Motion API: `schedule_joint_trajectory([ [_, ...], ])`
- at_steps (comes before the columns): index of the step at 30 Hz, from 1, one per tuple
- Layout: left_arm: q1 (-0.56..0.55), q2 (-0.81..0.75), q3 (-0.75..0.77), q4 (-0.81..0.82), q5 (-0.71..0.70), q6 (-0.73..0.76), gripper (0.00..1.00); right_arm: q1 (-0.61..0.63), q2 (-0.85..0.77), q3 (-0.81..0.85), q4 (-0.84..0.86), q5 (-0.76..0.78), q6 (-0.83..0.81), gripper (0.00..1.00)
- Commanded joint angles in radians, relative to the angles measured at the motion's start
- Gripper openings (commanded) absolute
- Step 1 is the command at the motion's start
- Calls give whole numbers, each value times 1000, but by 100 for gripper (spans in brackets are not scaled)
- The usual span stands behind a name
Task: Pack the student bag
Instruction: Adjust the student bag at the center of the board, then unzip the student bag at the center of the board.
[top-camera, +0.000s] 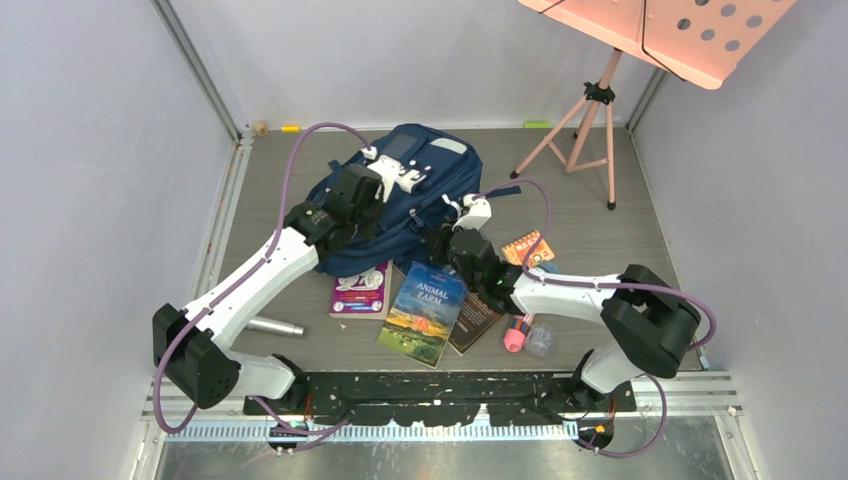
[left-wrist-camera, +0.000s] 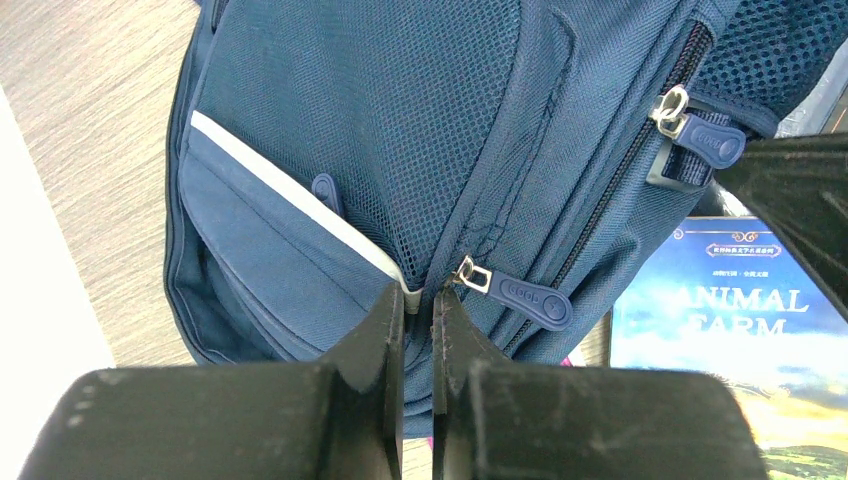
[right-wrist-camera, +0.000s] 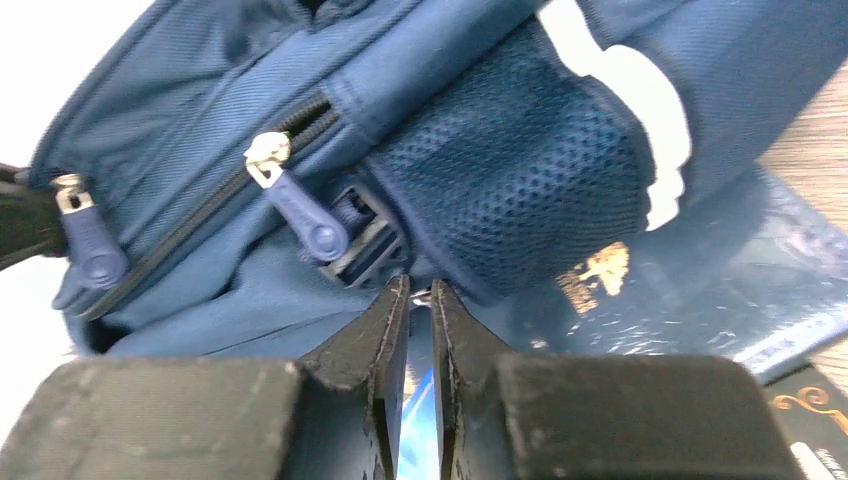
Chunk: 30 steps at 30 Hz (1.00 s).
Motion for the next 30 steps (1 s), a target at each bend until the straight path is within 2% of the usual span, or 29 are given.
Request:
schedule_joint_trajectory([
  [1, 5, -55, 20, 133, -38, -7, 0, 0, 19, 47, -28, 193, -77, 20],
  [5, 5, -53, 20, 133, -37, -6, 0, 0, 34, 60, -50, 282, -119, 19],
  [10, 5, -48, 19, 134, -32, -7, 0, -1, 56, 70, -42, 287, -154, 23],
  [15, 5, -45, 17, 133, -32, -3, 0, -9, 83, 73, 15, 157, -154, 31],
  [20, 5, -44, 17, 133, -29, -3, 0, -9, 76, 57, 33, 15, -140, 33],
  [25, 5, -44, 17, 132, -26, -3, 0, -9, -20, -33, 35, -73, -109, 45],
  [30, 5, -43, 18, 131, -18, -8, 0, -27, -95, -56, -46, -198, -197, 54],
])
